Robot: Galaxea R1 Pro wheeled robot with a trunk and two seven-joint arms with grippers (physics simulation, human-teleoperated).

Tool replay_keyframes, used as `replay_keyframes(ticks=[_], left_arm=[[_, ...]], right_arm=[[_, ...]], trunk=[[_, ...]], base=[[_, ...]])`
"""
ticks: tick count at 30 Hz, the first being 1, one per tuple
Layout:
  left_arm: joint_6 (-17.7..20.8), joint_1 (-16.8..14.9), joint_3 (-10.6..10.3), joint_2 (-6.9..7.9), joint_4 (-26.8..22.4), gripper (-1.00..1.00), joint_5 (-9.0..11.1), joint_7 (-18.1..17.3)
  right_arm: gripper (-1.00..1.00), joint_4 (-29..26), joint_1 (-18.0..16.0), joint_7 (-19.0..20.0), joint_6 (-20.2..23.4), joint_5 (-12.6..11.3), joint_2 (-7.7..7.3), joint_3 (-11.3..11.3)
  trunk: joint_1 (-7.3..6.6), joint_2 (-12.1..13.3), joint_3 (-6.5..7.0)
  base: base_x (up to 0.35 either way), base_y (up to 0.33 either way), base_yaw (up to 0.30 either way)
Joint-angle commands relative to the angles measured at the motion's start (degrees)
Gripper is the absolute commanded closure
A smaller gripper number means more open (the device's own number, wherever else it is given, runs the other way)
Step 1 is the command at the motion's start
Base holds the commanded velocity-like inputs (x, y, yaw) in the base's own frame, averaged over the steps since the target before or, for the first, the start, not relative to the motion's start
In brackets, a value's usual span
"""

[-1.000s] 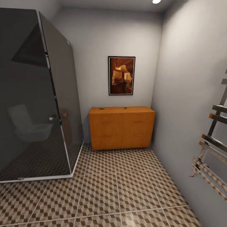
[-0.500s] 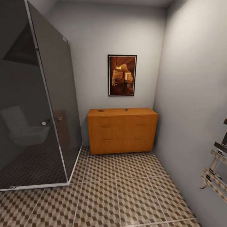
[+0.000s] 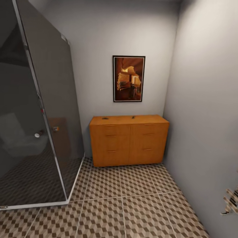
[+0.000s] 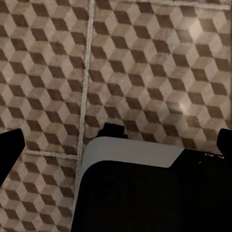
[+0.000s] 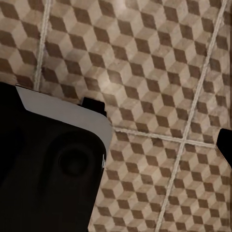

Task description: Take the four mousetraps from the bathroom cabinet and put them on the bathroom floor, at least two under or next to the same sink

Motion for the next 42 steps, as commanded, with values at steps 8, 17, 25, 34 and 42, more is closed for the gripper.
replay_keyframes(ticks=[8, 17, 25, 34, 42], left_arm=[[-0.2, 0.0, -0.5, -0.02, 0.0, -1.0, 0.4, 0.2], [-0.2, 0.0, -0.5, -0.01, 0.0, -1.0, 0.4, 0.2], [-0.2, 0.0, -0.5, 0.04, 0.0, -1.0, 0.4, 0.2], [-0.2, 0.0, -0.5, 0.04, 0.0, -1.0, 0.5, 0.3], [-0.2, 0.0, -0.5, 0.02, 0.0, -1.0, 0.5, 0.3]], right_arm=[[-1.0, 0.2, -0.1, -0.3, -0.3, 0.5, 0.0, 0.1], [-1.0, 0.2, -0.1, -0.3, -0.2, 0.6, 0.0, 0.2], [-1.0, 0.2, -0.1, -0.3, -0.2, 0.6, 0.0, 0.2], [-1.0, 0.2, -0.1, -0.2, -0.2, 0.7, 0.0, 0.2], [-1.0, 0.2, -0.1, -0.2, -0.2, 0.7, 0.0, 0.3]], trunk=[[0.03, 0.0, -0.07], [0.03, 0.0, -0.07], [0.03, 0.0, -0.07], [0.03, 0.0, -0.07], [0.03, 0.0, -0.07]], base=[[0.316, 0.0, 0.0], [0.316, 0.0, 0.0], [0.316, 0.0, 0.0], [0.315, 0.0, 0.0], [0.304, 0.0, 0.0]])
